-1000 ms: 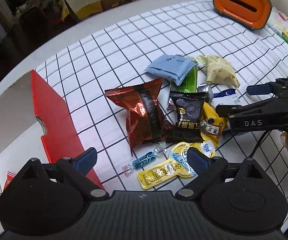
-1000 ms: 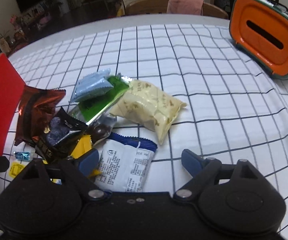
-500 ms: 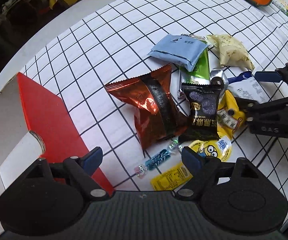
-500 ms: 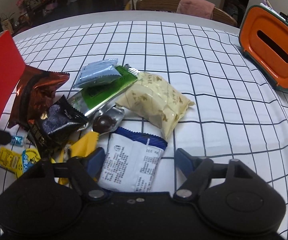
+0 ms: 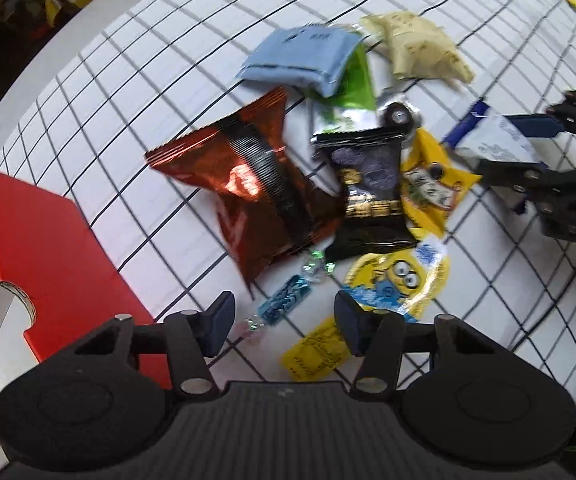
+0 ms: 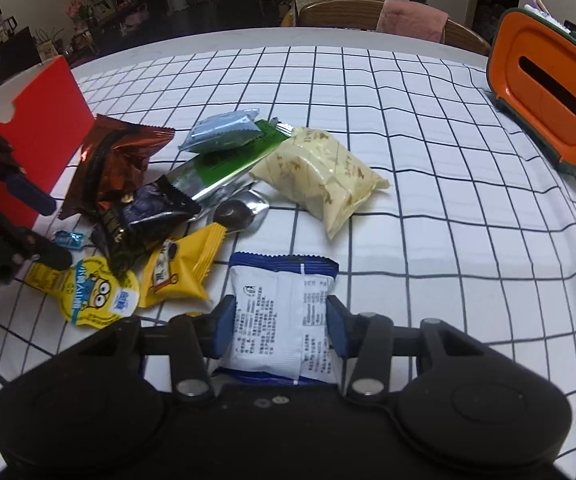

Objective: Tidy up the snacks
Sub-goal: 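Grasp the blue-white biscuit packet with the right gripper while the left gripper grasps the blue candy, then carry the biscuit packet and blue candy into the red box and release both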

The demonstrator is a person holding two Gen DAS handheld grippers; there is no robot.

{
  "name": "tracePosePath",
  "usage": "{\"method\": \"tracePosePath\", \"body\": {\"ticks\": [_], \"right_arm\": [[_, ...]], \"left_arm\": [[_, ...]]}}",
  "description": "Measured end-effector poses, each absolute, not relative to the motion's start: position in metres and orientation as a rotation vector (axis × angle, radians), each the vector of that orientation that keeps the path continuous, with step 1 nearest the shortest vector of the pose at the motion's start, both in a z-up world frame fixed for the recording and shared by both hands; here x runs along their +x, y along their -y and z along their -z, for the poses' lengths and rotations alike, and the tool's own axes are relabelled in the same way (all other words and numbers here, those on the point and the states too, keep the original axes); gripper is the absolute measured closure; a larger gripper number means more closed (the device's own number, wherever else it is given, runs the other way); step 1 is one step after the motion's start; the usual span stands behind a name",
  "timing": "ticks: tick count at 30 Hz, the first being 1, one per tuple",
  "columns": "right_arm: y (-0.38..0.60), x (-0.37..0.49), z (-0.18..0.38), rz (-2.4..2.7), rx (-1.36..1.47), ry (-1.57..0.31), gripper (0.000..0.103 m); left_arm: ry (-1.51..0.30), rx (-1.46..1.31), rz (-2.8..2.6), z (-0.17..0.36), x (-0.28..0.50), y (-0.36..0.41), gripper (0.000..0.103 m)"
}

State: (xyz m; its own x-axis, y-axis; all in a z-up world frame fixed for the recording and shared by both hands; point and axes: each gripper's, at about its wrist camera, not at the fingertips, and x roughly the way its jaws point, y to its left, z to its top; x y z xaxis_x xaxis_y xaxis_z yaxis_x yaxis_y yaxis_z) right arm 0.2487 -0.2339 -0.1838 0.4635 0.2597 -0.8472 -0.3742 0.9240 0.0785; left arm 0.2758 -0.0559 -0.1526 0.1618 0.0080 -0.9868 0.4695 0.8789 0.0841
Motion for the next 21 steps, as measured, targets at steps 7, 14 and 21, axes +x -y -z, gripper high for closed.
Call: {"method": "tracePosePath", "body": {"ticks": [7, 14, 21], "right_arm": [[0.235, 0.243, 0.179, -0.408, -0.082, -1.004, 0.057], [0.242, 0.237, 0.179, -0.410, -0.053, -1.012, 0.058], [0.247, 0.227, 0.174, -0.401, -0.018, -1.013, 0.058]], "left_arm": [[-1.422, 0.353, 0.325, 0.162, 0.280, 0.042, 0.067], [-1.372, 0.372, 0.320, 0.163, 0.266, 0.056, 0.087], [-1.340, 0.229, 0.235, 0.154, 0.252, 0.042, 0.092]]}}
